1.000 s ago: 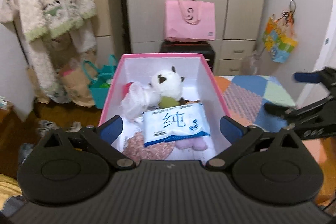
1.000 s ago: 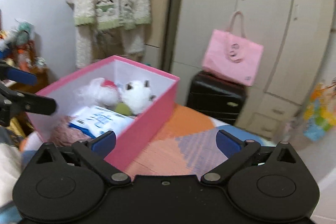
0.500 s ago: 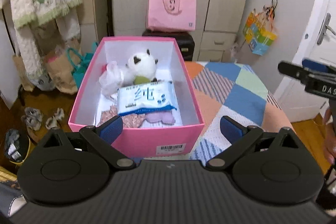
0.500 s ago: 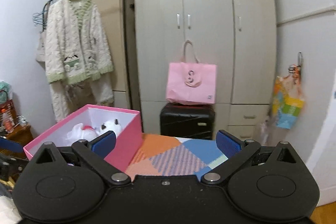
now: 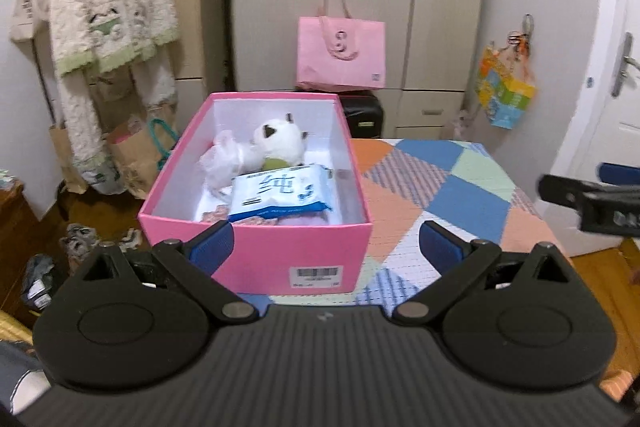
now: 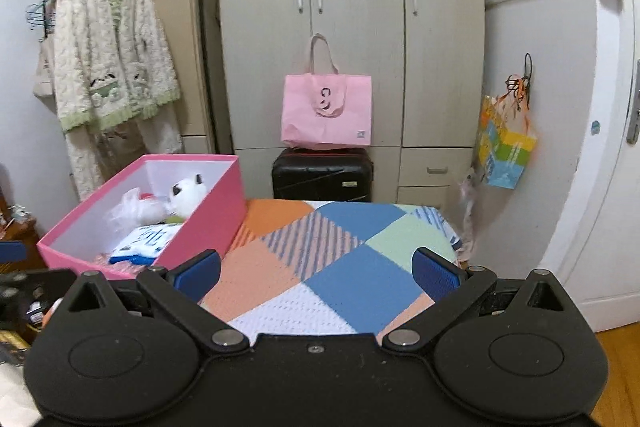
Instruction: Organize soft objects
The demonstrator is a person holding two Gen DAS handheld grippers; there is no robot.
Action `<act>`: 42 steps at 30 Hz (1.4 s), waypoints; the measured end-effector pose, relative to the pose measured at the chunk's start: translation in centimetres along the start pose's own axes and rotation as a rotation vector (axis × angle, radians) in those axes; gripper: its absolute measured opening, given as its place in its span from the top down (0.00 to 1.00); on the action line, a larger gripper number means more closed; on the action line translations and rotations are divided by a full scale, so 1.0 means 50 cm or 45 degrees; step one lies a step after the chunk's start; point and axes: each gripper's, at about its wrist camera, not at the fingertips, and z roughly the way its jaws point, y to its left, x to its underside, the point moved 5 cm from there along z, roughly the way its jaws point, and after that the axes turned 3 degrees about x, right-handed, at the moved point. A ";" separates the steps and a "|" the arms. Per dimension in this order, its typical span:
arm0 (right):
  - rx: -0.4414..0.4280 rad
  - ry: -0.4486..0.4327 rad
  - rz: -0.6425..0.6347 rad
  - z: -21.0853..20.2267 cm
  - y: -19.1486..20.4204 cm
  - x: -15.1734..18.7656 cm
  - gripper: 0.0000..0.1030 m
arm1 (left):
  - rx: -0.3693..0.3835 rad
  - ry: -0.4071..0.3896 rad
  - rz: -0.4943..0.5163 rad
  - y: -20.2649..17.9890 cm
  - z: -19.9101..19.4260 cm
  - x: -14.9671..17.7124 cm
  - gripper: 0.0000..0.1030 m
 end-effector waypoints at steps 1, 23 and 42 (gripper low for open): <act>0.012 0.002 -0.015 -0.006 0.002 0.004 0.00 | -0.011 -0.001 -0.001 0.001 0.001 0.000 0.03; 0.147 -0.044 -0.040 -0.034 0.006 0.034 0.00 | -0.097 -0.097 0.005 -0.003 -0.001 0.029 0.03; 0.171 -0.074 -0.066 -0.059 0.004 0.043 0.00 | -0.097 -0.162 0.040 -0.016 -0.023 0.043 0.03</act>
